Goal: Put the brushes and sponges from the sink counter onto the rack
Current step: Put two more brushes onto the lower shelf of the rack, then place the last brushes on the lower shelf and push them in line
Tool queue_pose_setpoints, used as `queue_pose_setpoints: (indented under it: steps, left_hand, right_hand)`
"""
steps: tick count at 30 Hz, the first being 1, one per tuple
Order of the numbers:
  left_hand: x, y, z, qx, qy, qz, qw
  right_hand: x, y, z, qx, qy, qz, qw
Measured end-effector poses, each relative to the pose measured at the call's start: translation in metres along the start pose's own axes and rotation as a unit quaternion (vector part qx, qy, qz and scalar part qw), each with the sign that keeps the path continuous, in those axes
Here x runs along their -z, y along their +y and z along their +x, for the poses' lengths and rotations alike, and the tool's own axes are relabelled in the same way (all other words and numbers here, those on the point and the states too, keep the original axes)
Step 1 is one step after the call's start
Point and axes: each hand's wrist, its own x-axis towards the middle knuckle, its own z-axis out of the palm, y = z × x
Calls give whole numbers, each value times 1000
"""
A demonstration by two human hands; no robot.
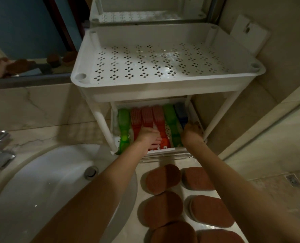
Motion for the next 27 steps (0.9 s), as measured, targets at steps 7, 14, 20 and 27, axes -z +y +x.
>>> queue_pose_setpoints:
  steps: [7, 14, 20, 27]
  left_hand:
    - [17, -7, -49, -65, 47, -32, 996]
    - [97, -83, -151, -71, 191, -122, 971]
    - [185, -146, -212, -35, 296, -178, 938]
    - [305, -204, -238, -30, 327, -201, 923]
  right_hand:
    - [7, -15, -56, 100, 138, 156, 973]
    - [-14, -92, -166, 231, 87, 364, 898]
    - [-46, -178, -249, 289, -63, 379, 877]
    - [-88, -288, -312, 324, -168, 318, 875]
